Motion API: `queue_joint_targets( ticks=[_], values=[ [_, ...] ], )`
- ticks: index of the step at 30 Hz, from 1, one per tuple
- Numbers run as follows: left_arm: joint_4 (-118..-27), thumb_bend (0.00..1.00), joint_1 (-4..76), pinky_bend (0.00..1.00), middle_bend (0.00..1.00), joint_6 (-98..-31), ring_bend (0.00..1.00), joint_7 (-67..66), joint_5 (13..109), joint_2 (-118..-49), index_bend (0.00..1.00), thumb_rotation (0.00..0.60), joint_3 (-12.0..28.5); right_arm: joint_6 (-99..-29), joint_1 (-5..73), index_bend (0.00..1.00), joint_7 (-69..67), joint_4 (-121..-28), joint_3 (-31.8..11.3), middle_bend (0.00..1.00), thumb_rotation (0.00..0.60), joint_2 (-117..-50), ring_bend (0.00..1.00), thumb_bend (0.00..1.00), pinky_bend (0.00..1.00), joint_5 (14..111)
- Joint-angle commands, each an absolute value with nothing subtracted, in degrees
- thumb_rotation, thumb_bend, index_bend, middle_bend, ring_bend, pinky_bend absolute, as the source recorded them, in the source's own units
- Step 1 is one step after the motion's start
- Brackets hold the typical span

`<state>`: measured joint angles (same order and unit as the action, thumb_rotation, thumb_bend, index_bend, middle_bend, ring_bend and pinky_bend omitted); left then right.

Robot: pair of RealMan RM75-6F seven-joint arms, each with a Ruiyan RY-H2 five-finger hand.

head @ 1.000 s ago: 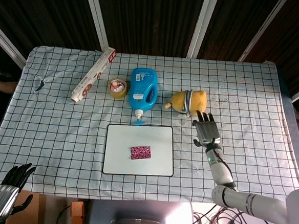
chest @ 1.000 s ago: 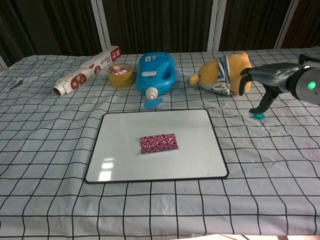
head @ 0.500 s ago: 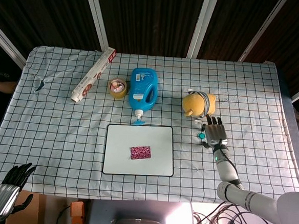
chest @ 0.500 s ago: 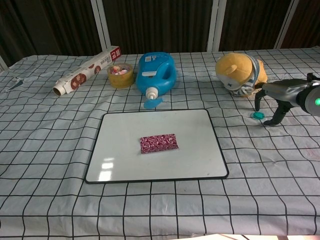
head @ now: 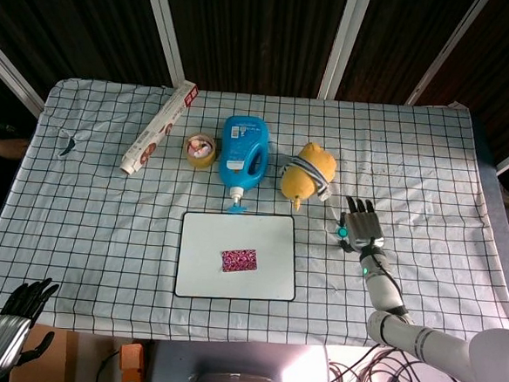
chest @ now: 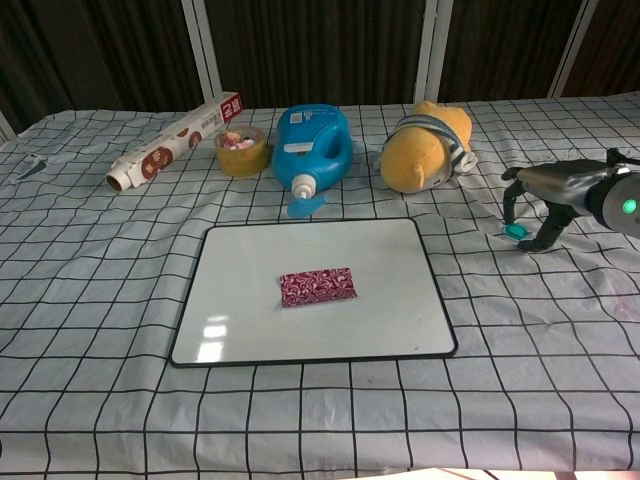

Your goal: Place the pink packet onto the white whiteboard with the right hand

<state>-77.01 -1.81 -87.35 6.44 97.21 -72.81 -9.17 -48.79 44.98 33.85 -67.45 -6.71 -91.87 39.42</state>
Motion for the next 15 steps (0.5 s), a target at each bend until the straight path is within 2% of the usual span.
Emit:
queue_joint_targets(
  ticks=[1, 15],
  values=[
    [-77.0, 0.37, -1.8, 0.0, 0.0, -87.3, 0.0, 6.5, 97.2, -72.9, 0.0, 0.6, -9.2, -48.7, 44.9, 0.45, 33.9, -67.6, -6.7, 0.0, 0.6, -91.8, 0.0, 0.22, 0.02, 39.5],
    [-77.1, 0.37, -1.7, 0.0, 0.0, -87.1, 0.0, 6.3, 97.2, -72.9, 0.0, 0.6, -9.2, -49.5, 44.7, 0.52, 34.9, -68.6, -7.1, 0.0, 0.6, -91.7, 0.0, 0.22, 0.02, 39.6]
  ],
)
